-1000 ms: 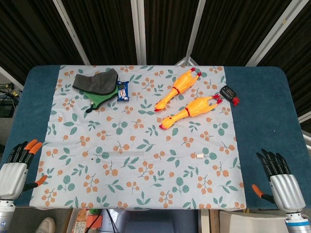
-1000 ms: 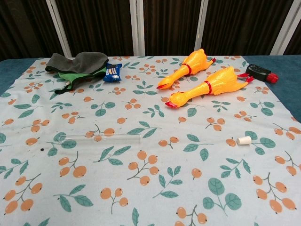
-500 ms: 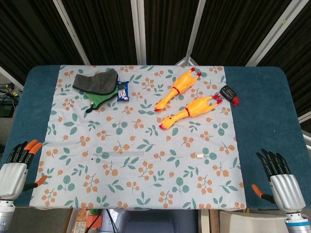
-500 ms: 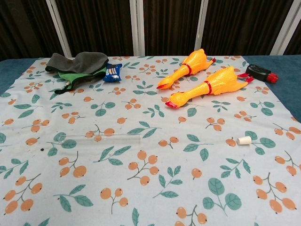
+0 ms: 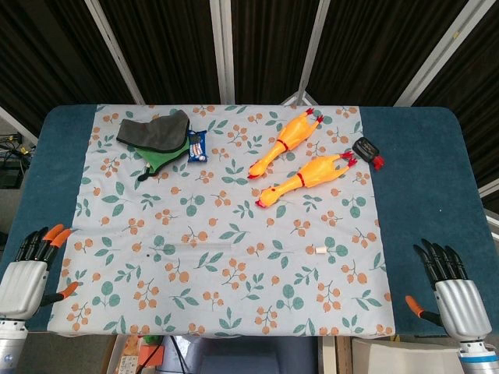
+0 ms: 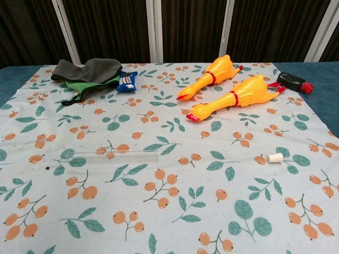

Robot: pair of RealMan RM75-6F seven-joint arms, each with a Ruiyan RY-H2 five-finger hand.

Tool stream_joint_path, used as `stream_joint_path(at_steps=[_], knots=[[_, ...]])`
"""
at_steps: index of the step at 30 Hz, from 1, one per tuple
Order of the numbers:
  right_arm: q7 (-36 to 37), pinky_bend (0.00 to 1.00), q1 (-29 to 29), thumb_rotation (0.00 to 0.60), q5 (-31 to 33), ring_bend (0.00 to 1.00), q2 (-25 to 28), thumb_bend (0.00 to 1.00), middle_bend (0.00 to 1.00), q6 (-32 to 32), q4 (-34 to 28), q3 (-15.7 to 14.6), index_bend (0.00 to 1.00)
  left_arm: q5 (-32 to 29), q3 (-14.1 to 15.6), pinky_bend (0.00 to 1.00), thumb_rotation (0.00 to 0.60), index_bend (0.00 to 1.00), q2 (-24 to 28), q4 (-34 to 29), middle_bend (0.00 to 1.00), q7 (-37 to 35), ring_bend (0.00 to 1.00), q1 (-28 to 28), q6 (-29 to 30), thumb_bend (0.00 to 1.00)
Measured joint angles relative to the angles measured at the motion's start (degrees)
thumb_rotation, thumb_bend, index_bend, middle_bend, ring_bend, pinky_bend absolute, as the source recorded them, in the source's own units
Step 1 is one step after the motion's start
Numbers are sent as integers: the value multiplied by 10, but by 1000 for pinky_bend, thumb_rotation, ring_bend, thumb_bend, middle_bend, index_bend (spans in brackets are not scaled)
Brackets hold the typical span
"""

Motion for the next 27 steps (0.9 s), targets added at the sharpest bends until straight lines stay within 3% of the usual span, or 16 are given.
stream_joint_path(at_steps=[8,13,22,27], knots=[[0,0,0,600,0,0,1,268,0,-1,-2,-1,0,-31,-24,0,600,135,-6,-32,66,31,0,-26,-32,148],[2,0,0,600,1,0,1,268,0,-2,-3,-1,0,-83,-50,0,600,194,-27,-53,141,81,0,-57,-71,201],[5,0,0,600,4,0,2,268,0,-5,-3,0,0,-229,-101,0,600,304,-111,-63,249,217,0,-137,-138,277],[8,0,1,600,5,0,4,268,0,-6,-4,0,0,-322,-124,0,600,355,-186,-50,281,309,0,-189,-149,314]])
